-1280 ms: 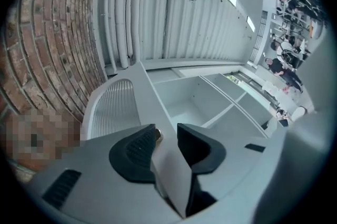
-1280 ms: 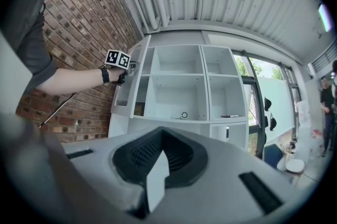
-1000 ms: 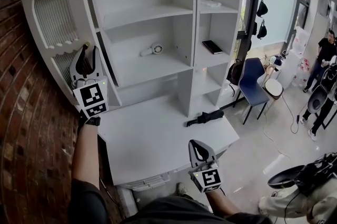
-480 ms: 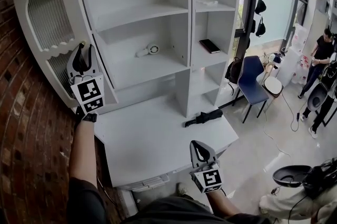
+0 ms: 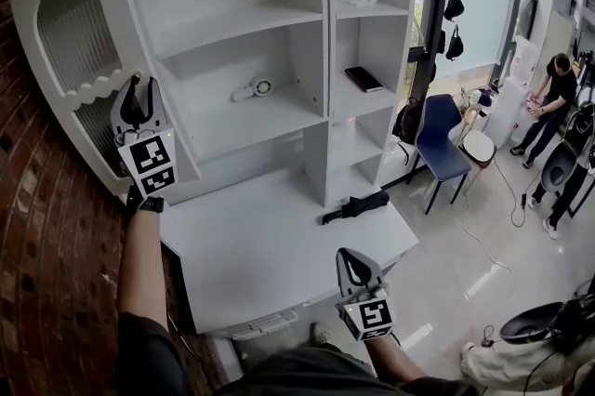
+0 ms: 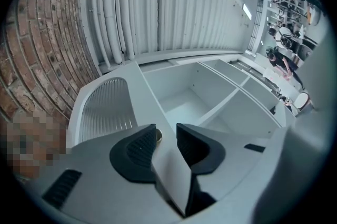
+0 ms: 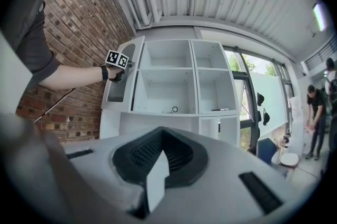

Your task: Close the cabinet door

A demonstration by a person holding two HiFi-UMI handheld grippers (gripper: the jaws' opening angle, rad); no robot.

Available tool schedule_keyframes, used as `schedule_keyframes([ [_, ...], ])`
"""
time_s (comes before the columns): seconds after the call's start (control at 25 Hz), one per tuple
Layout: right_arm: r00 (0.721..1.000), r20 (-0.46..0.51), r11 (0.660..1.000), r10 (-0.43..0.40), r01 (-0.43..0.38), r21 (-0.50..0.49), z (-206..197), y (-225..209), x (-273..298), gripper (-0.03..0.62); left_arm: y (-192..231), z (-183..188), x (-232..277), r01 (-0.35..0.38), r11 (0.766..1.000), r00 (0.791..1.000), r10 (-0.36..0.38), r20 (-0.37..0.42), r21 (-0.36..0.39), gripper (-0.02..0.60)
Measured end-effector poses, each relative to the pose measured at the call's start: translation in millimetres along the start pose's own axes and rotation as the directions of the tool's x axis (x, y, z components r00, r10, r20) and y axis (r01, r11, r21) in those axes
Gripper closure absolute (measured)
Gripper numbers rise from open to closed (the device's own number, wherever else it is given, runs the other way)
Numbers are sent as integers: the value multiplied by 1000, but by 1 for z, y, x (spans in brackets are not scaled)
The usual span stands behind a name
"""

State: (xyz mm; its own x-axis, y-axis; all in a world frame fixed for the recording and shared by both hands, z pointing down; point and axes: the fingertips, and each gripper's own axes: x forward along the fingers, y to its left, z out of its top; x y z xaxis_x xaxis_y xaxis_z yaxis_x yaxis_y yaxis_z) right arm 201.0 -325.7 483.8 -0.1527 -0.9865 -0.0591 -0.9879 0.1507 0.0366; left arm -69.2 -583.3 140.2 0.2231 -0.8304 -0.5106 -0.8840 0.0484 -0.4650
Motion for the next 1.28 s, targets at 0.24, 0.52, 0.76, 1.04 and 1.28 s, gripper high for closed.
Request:
schedule_keyframes([
  [0.24, 1000, -6, 1000, -6, 6, -2, -1, -6, 3, 595, -2, -5, 9, -2, 1000, 1000, 2, -7, 12, 474],
  [0.52, 1000, -11, 1000, -5, 5, 0, -2, -10, 8, 595, -4, -9, 18, -2, 1000, 1000, 2, -14, 26, 474],
  [0.76, 1000, -17, 1000, -2, 2, 2, -6, -12, 11, 595, -5, -14, 25, -3, 999, 1000, 3, -19, 42, 474],
  [1.04, 1000, -18, 1000, -1, 1, 3, -8, -12, 15, 595, -5, -20, 31, 0, 999, 1000, 1, -27, 40, 474],
  [1.28, 1000, -19, 1000, 0, 0, 0, -10, -13, 18, 595, -4, -25, 36, 3, 1000, 999, -2, -33, 28, 474],
])
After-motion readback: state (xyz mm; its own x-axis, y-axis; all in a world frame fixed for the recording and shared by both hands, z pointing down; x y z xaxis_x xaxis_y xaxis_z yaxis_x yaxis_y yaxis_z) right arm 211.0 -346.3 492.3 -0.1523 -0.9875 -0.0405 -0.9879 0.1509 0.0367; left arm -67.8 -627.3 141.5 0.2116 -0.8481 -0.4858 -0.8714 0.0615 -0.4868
